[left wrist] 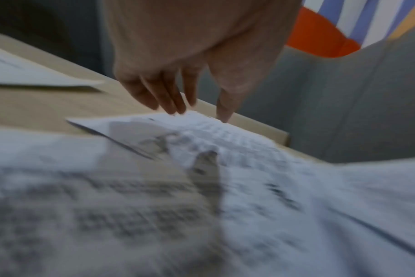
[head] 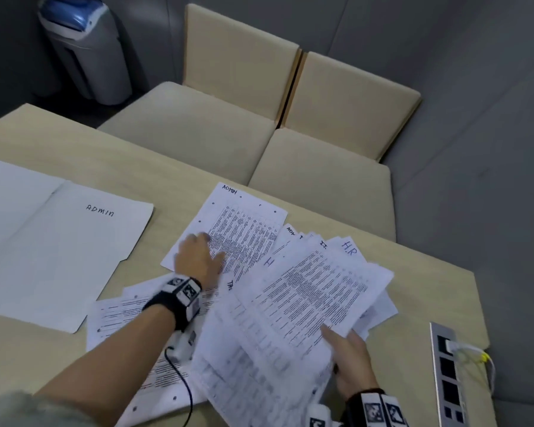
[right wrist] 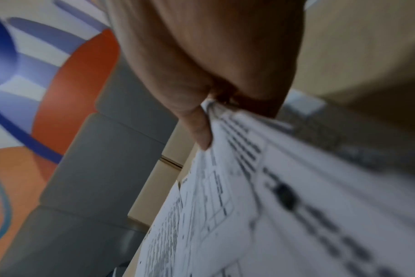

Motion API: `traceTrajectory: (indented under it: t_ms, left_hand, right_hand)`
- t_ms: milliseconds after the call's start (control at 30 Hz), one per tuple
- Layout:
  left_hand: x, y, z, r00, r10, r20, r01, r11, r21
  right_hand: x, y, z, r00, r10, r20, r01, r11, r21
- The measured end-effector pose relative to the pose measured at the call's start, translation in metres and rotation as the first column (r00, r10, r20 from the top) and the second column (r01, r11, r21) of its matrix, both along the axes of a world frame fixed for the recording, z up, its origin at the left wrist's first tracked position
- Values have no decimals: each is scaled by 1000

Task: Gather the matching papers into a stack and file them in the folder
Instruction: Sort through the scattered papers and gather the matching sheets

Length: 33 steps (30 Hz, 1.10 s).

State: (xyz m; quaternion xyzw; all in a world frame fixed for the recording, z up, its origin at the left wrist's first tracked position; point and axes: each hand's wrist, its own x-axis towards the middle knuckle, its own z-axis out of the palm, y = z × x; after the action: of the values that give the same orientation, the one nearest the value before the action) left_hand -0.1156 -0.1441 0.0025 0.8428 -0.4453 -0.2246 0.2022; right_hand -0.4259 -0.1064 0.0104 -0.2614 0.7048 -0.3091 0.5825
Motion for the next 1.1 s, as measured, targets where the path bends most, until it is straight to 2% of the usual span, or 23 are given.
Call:
traceTrajectory:
  t_ms: [67,133,167,267,367,433,533,700,766,833,866,900,933,966,1000,1033,1100]
  left_hand:
    - [33,-10,-5,975,112,192,-134,985,107]
    - [55,-14,-13,968,111,223,-169,951,259]
    - [61,-16,-19,980,107,166,-150,950,273]
    - [68,-23,-20,994,51,-100,-27,972,232]
    - [67,-24,-15,994,-77,-77,92,970,223]
    - [69,-17,-13,995,-60,-76,70,988,135]
    - [78,-3,0,978,39,-207,-45,999,-24]
    - [109,10,50,868,49,-494,-212,937,-279]
    - [124,17,68,775,13,-632,-245,928,-282]
    - [130,25,74,720,-20,-694,-182,959,-217]
    - [128,30,72,756,-28,-655,-107,980,-166]
    - [122,35,68,838,-65,-542,12,995,-100]
    - [114,40,59,916,-158,-369,166,986,-10]
    - [105,47,45,940,-270,-208,298,948,116]
    - [93,54,31,932,-351,-93,363,906,220]
    - [82,63,17,922,-387,-17,377,887,267]
    - [65,81,-9,934,-355,31,334,903,269]
  right_hand:
    - [-6,-1,27,998,65,26,-63,995,-75]
    - [-16,-3,51,992,109,57,-99,983,-153]
    - [-19,-5,63,993,99,63,-86,980,-177]
    - [-41,-13,63,992,14,129,13,977,-213]
    - [-49,-17,59,983,-88,161,121,971,-204]
    - [-49,-20,59,984,-101,147,135,962,-239]
    - [-48,-28,78,992,-84,89,110,934,-340]
    - [-39,-42,145,997,-76,14,73,856,-512]
    - [-39,-46,161,994,-101,-34,63,817,-574]
    - [-37,-47,168,976,-184,-119,75,792,-605]
    - [-35,-47,168,967,-217,-134,91,784,-614]
    - [-35,-46,168,965,-233,-123,106,770,-629]
    - [-33,-44,166,965,-242,-104,120,755,-644]
    - [-31,-43,164,967,-243,-78,135,748,-650]
    - [-29,-43,158,972,-233,-33,160,754,-637]
    - [-28,-42,148,976,-217,25,187,773,-606]
    - [-23,-34,116,974,-220,59,221,854,-471]
